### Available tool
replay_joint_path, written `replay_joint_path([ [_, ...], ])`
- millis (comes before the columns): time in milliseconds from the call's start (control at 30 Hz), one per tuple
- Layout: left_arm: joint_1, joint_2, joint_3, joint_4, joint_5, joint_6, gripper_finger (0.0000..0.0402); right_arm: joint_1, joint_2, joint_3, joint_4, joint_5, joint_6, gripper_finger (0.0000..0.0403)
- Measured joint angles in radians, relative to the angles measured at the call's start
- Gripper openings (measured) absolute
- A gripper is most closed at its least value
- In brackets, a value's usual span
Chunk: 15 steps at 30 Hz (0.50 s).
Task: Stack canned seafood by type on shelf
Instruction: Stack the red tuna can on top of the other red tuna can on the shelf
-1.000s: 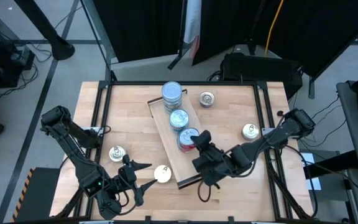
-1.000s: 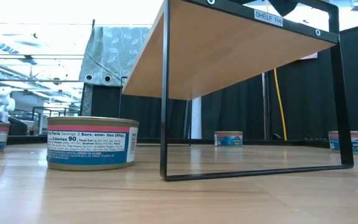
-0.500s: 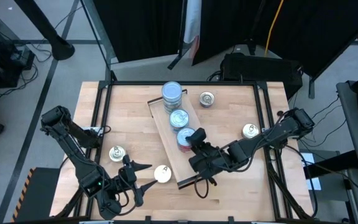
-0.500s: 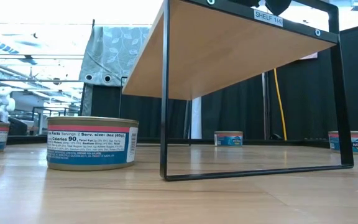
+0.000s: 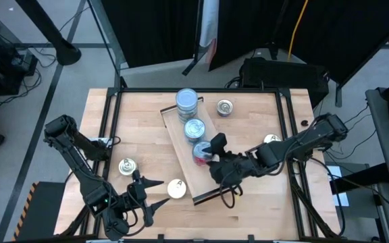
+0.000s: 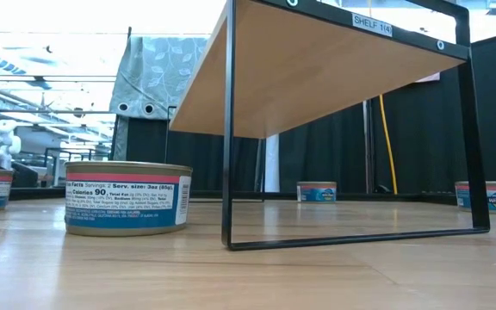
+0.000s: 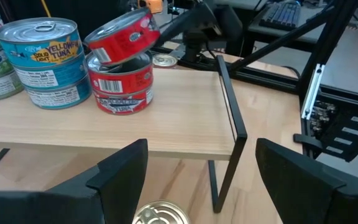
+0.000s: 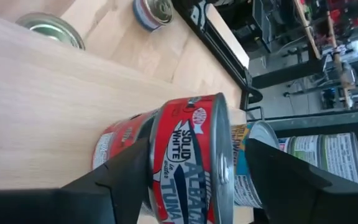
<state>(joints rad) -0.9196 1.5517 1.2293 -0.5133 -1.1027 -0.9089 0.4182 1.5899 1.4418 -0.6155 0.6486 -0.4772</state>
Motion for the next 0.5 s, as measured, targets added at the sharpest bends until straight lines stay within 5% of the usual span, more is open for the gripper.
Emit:
replay_joint_path([
  [300,-0.001,0.000,0.000,0.008,0.000,-0.002,0.0297,-0.046,-0.007,0.000,-0.008,-0.143,0.068,0.0254],
  [500,-0.005,0.000,0.000,0.009,0.000,-0.002,0.0297,-0.043,-0.007,0.000,-0.033,-0.111,0.049,0.0254],
])
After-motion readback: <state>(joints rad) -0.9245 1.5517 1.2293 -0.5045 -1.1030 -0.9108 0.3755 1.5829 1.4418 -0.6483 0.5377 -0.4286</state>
